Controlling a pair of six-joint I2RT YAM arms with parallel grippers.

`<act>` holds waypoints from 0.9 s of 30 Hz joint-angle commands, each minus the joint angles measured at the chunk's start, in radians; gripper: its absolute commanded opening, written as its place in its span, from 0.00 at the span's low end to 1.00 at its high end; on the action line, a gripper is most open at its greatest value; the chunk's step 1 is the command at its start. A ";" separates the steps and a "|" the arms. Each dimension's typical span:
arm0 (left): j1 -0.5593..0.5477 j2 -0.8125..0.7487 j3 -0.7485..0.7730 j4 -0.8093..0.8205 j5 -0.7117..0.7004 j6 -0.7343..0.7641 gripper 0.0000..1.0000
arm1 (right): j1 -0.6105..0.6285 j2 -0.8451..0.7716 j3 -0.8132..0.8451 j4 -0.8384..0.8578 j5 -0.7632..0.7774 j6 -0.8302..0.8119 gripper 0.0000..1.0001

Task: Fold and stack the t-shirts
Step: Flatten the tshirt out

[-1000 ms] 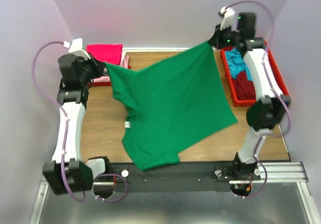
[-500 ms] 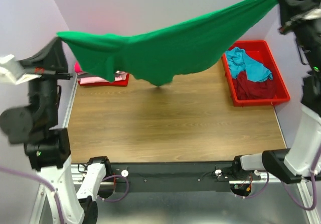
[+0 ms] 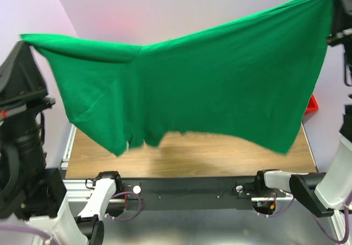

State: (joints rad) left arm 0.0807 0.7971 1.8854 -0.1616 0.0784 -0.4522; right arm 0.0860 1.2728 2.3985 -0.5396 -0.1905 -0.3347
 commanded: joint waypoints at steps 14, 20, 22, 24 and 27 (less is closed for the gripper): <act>-0.032 0.039 -1.047 0.357 -0.180 0.147 0.00 | 0.003 0.255 -0.871 0.339 -0.352 0.166 0.00; -0.018 0.321 -1.096 0.499 -0.229 0.138 0.00 | 0.011 0.594 -0.935 0.607 -0.443 0.215 0.00; -0.010 0.396 -1.060 0.513 -0.226 0.147 0.00 | 0.011 0.733 -0.853 0.616 -0.449 0.215 0.00; -0.009 0.479 -1.002 0.524 -0.229 0.155 0.00 | 0.012 0.802 -0.802 0.616 -0.437 0.229 0.00; -0.007 0.571 -0.931 0.527 -0.212 0.176 0.00 | 0.012 0.898 -0.719 0.615 -0.389 0.256 0.00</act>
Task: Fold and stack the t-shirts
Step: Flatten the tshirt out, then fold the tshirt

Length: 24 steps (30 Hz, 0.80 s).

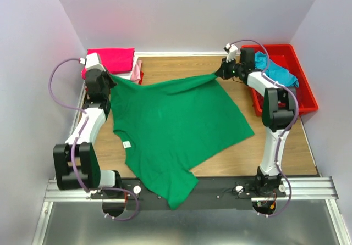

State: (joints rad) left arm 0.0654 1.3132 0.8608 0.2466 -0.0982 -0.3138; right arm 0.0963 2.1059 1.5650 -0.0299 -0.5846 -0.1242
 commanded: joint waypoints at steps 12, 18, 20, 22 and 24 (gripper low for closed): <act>0.008 0.170 0.190 0.069 0.051 0.081 0.00 | 0.002 0.160 0.273 0.107 0.114 0.121 0.00; 0.008 0.123 0.124 0.063 0.086 0.114 0.00 | 0.002 0.167 0.257 0.107 0.075 0.153 0.00; 0.008 0.106 0.100 0.060 0.094 0.117 0.00 | 0.002 0.155 0.227 0.108 0.074 0.143 0.00; 0.008 0.086 0.090 0.051 0.141 0.114 0.00 | 0.000 0.146 0.196 0.108 0.069 0.140 0.01; 0.008 0.069 0.077 0.036 0.153 0.105 0.00 | -0.001 0.131 0.173 0.110 0.066 0.133 0.00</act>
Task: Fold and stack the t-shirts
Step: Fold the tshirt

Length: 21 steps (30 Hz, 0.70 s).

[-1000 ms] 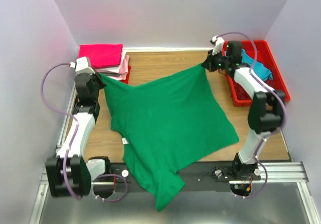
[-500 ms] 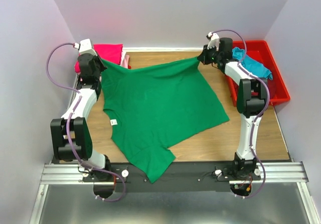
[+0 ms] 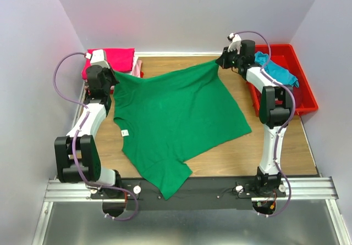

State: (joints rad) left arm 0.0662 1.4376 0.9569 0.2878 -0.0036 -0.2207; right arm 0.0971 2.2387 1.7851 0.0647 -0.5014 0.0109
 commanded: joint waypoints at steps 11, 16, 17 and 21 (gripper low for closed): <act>0.006 -0.278 -0.138 -0.117 0.142 -0.028 0.00 | -0.014 -0.048 -0.121 0.024 -0.019 0.011 0.01; -0.002 -0.289 -0.159 -0.145 0.162 -0.035 0.00 | -0.019 -0.070 -0.147 0.030 -0.025 0.024 0.00; -0.011 -0.281 -0.155 -0.160 0.165 -0.035 0.00 | -0.017 -0.080 -0.160 0.033 -0.025 0.024 0.00; -0.032 -0.269 -0.153 -0.190 0.169 -0.052 0.00 | -0.027 -0.108 -0.202 0.055 -0.037 0.046 0.00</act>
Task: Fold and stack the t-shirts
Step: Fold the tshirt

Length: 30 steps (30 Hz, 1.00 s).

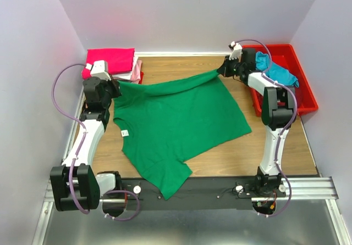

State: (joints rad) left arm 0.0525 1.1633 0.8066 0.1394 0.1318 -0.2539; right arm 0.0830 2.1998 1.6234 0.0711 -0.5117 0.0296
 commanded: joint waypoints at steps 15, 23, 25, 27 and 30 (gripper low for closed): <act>-0.094 -0.080 -0.049 -0.185 -0.037 -0.079 0.00 | -0.035 -0.097 -0.097 0.076 -0.036 0.058 0.01; -0.094 -0.172 -0.099 -0.251 -0.029 -0.128 0.00 | -0.038 -0.077 -0.094 0.076 0.002 0.053 0.01; -0.094 -0.175 -0.107 -0.256 -0.014 -0.142 0.00 | -0.038 -0.072 -0.094 0.076 0.006 0.053 0.01; -0.094 -0.175 -0.109 -0.261 0.000 -0.153 0.00 | -0.038 -0.072 -0.097 0.076 0.009 0.056 0.01; -0.094 -0.177 -0.116 -0.273 0.026 -0.169 0.00 | -0.040 -0.072 -0.099 0.075 0.015 0.058 0.01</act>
State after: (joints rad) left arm -0.0414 1.0031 0.7067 -0.1047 0.1246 -0.3912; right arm 0.0566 2.1448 1.5368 0.1188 -0.5343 0.0792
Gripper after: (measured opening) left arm 0.004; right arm 0.013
